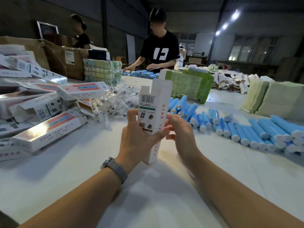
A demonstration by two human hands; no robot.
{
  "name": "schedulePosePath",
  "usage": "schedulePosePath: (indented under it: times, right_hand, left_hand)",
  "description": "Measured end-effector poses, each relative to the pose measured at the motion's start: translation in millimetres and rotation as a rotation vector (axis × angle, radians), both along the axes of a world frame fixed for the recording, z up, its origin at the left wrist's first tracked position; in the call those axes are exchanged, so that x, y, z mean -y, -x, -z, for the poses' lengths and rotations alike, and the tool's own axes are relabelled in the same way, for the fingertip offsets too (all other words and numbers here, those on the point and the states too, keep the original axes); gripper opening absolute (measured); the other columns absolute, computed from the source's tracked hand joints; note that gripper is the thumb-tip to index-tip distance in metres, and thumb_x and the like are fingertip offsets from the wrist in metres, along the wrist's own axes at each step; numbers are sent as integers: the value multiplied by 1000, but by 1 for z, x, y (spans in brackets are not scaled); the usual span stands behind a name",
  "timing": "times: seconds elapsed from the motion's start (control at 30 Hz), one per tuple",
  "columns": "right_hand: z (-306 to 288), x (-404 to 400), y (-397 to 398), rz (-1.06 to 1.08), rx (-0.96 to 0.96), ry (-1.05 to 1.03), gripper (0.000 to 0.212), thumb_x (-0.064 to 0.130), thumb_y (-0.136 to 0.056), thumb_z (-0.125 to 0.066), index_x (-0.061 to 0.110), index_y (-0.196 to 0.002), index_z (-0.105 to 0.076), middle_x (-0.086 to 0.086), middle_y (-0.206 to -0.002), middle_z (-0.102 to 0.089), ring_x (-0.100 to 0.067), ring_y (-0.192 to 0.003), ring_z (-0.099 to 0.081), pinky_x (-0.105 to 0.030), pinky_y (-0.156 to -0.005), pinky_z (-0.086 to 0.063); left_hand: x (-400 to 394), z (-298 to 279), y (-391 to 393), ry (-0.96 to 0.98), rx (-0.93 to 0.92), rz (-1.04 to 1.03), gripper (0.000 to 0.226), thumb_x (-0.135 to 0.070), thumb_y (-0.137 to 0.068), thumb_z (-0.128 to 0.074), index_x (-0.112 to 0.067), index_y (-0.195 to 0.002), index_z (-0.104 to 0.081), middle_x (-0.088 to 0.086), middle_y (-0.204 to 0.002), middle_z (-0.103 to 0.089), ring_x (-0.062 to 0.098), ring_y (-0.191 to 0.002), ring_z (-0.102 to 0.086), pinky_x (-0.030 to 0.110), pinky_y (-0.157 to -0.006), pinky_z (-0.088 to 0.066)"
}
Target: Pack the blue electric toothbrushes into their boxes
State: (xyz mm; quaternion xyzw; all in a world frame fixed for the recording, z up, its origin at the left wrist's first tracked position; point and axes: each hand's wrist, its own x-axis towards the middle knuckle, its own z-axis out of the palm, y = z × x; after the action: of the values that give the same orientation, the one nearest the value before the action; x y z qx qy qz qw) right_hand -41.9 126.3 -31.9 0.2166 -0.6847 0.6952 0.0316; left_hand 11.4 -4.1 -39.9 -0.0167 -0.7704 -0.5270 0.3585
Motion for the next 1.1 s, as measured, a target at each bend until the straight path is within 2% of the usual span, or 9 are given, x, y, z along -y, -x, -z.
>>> schedulePosePath:
  times: [0.13, 0.2, 0.3, 0.43, 0.57, 0.67, 0.77, 0.87, 1.1]
  right_hand:
    - [-6, 3, 45, 425, -209, -601, 38, 30, -89, -57, 30, -127, -55, -4, -125, -54, -23, -108, -57, -39, -91, -47]
    - [-9, 0, 67, 544, -272, -895, 44, 33, -92, -54, 33, -135, -47, -6, -136, -46, -30, -116, -53, -37, -87, -42]
    - [-6, -8, 93, 583, -226, -1125, 37, 39, -94, -47, 32, -131, -49, -6, -129, -53, -33, -115, -56, -38, -82, -40]
    - [-1, -16, 106, 621, -321, -1209, 31, 23, -96, -46, 27, -126, -50, -9, -118, -60, -35, -105, -59, -35, -72, -37]
    - [-9, -18, 110, 626, -408, -1125, 26, 16, -92, -50, 21, -114, -65, -11, -110, -65, -37, -99, -60, -35, -72, -39]
    - [-20, -22, 104, 666, -463, -973, 28, 16, -93, -51, 19, -112, -72, -14, -110, -63, -39, -99, -59, -38, -77, -44]
    - [-39, -25, 94, 686, -513, -671, 24, 14, -94, -57, 14, -110, -75, -13, -105, -71, -31, -94, -64, -31, -78, -45]
    - [-59, -30, 82, 692, -381, -305, 19, 23, -93, -65, 13, -105, -76, -5, -93, -75, -11, -77, -61, -18, -70, -41]
    - [-90, -41, 37, 537, -401, 236, 13, 26, -93, -68, 26, -81, -64, 17, -63, -59, 0, -55, -50, -24, -55, -49]
  left_hand:
    - [-2, 2, 1, -1, -39, 1, 73, -62, -58, -84, -38, -104, -32, -36, -89, -66, -11, -78, -65, 6, -59, -47]
    - [-2, 5, 2, 15, -51, 7, 62, -53, -75, -81, -37, -109, -32, -34, -90, -65, -11, -80, -65, 8, -60, -48]
    - [-4, 7, 6, 52, -63, 22, 45, -42, -92, -64, -31, -125, -35, -24, -106, -64, -10, -85, -64, 15, -68, -52]
    - [-4, 10, 9, 74, -72, 15, 48, -27, -93, -68, -24, -132, -40, -15, -111, -66, -7, -91, -65, 9, -67, -50]
    - [-3, 9, 12, 91, -74, -39, 36, -31, -86, -77, -33, -114, -54, -20, -101, -65, -11, -87, -62, 6, -68, -48]
    - [-5, 9, 12, 102, -72, -28, 35, -31, -83, -78, -42, -96, -48, -22, -97, -64, -6, -87, -62, 10, -67, -49]
    - [-5, 11, 11, 80, -57, 20, 38, -31, -84, -78, -39, -96, -43, -27, -91, -66, -5, -83, -65, 9, -64, -49]
    - [-6, 12, 11, 42, -48, 56, 39, -38, -79, -70, -40, -97, -36, -33, -92, -67, -2, -79, -67, 13, -62, -52]
    - [-4, 10, 14, -13, -69, 118, 46, -38, -74, -69, -53, -96, -32, -30, -102, -65, 3, -88, -67, 47, -81, -60]
